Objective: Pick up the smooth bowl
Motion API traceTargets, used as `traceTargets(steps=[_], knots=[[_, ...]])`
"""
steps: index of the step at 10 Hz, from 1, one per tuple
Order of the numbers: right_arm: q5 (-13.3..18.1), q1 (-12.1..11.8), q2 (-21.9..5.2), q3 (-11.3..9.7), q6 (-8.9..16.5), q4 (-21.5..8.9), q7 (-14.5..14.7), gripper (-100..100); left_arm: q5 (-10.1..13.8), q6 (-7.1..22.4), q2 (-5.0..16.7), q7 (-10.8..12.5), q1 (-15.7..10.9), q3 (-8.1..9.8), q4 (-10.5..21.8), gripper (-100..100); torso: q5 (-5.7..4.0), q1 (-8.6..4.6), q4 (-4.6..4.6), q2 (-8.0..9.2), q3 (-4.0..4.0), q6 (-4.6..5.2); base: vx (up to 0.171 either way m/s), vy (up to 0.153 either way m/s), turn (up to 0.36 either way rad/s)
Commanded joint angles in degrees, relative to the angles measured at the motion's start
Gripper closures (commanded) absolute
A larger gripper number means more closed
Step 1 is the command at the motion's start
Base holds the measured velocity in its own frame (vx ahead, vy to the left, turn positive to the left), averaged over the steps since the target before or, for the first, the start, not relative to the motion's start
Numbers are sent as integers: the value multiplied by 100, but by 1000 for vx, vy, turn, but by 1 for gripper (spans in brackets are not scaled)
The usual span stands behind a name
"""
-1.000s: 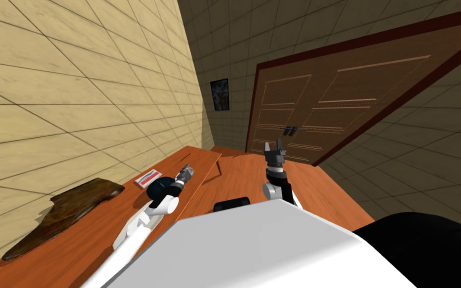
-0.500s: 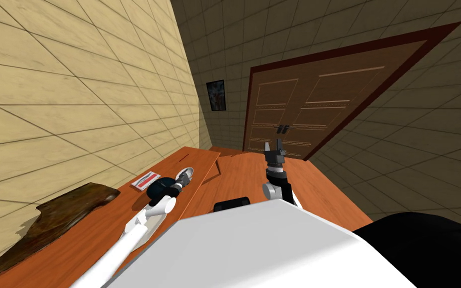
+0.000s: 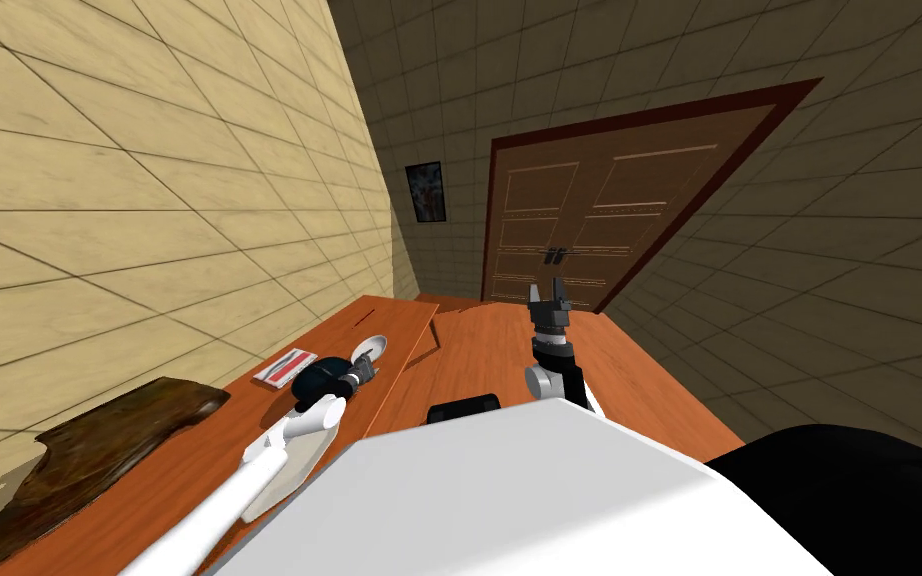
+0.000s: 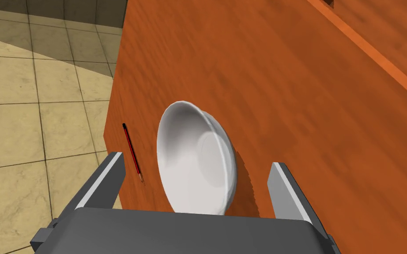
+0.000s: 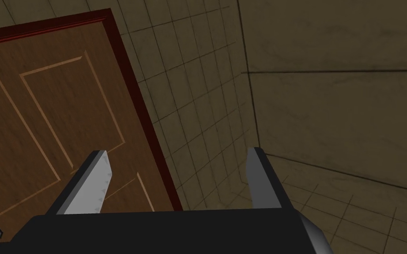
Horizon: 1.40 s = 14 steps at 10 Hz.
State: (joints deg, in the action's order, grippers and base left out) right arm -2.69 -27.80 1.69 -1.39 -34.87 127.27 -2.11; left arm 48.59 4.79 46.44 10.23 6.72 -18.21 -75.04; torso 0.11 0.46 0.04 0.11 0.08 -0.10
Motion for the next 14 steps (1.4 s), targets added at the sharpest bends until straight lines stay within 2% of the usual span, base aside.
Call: traceTargets(steps=[1,3,4,7,8,9,12,13,14], knots=[[0,0,0,0,0,0,0,0,-50,199,-62,-35,55,130,-77,-100,0,0,0,0,0,0,-25,39,26],[0,0,0,-1,0,0,0,0,286,558,132,5,-112,-138,309,-100,-4,-15,-2,-11,-7,5,-33,71,-160],[0,0,0,0,0,0,0,0,286,558,132,5,-112,-138,335,-100,-1,2,-2,-10,-6,5,-28,87,-49],[0,0,0,0,0,0,0,0,690,1002,387,43,-338,-483,823,-100,0,3,-3,-17,-10,5,-20,89,-134],[0,0,0,0,0,0,0,0,690,1002,387,43,-338,-483,823,-100,1,9,-4,-20,-12,3,-5,76,-27],[0,-1,0,0,0,0,0,0,797,1120,460,51,-406,-579,946,-100,0,-1,-4,-23,-13,0,26,53,-72],[0,-1,0,0,0,0,0,0,1081,1441,613,70,-590,-866,1250,-100,-1,-5,-10,-50,-28,4,78,78,-149],[0,-2,-1,0,0,0,0,0,1143,1525,575,75,-601,-967,1317,-100,0,4,-13,-67,-37,6,175,142,-194],[0,-3,-1,1,0,0,0,0,1143,1525,575,75,-601,-967,1317,-100,4,18,-18,-87,-49,4,137,78,-49]])
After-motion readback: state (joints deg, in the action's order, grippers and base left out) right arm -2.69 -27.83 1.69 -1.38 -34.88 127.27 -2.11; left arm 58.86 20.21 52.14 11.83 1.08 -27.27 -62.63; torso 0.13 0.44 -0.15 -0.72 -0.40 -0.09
